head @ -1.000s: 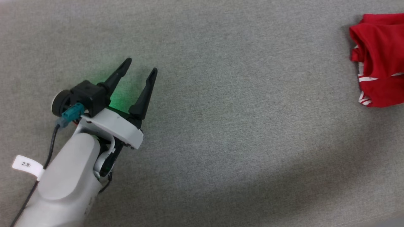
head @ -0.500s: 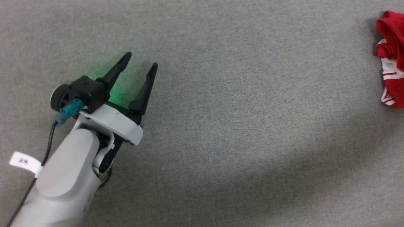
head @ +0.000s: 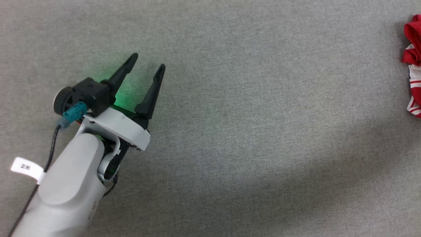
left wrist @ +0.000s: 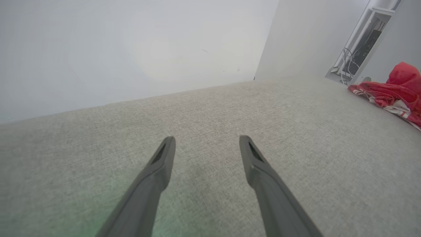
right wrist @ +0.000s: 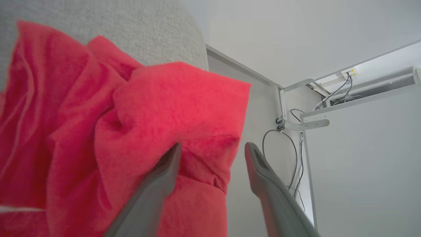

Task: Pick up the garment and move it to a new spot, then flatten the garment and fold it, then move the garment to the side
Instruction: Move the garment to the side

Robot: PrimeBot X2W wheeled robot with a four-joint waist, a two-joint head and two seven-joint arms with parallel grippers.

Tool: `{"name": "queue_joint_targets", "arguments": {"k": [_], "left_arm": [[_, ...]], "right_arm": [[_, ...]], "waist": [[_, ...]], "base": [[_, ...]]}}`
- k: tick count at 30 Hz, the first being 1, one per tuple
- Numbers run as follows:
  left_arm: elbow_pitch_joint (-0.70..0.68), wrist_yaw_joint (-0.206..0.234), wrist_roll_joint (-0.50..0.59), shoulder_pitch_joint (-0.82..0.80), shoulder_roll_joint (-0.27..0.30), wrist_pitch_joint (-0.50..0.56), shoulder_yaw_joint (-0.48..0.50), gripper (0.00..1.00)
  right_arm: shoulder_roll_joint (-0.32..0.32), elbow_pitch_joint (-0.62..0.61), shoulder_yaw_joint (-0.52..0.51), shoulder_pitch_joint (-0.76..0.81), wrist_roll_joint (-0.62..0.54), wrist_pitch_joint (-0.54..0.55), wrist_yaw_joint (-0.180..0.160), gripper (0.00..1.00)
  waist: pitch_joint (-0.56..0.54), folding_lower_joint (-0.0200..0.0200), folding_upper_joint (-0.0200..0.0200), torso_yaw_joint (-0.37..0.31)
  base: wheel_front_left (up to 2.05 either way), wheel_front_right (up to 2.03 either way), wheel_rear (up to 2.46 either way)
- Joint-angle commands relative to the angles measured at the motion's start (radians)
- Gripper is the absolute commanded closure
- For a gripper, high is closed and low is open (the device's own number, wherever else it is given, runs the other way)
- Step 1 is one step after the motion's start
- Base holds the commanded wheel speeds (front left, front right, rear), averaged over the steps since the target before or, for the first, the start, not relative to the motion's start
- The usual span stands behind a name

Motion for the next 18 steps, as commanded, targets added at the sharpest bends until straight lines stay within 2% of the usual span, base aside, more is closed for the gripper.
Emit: {"name": "queue_joint_targets", "arguments": {"k": [1, 11, 18], "left_arm": [[0.001, -0.002, -0.005, 0.007, -0.005, -0.001, 0.004, 0.00], [-0.004, -0.002, -0.002, 0.057, -0.015, -0.001, 0.030, 0.00], [-0.012, -0.002, -0.004, 0.113, -0.024, -0.001, 0.055, 0.00]], "right_arm": [[0.009, 0.001, -0.018, -0.002, -0.016, -0.005, -0.002, 0.00], [0.016, -0.004, -0.130, 0.033, -0.079, -0.052, -0.002, 0.00], [0.055, -0.019, -0.192, 0.079, -0.121, -0.107, -0.002, 0.00]], "waist": [[-0.016, 0.0000, 0.0000, 0.010], [-0.083, 0.0000, 0.0000, 0.047], [-0.151, 0.0000, 0.0000, 0.077]], "base": [[0.00, 0.00, 0.00], [0.00, 0.00, 0.00], [0.00, 0.00, 0.00]]}}
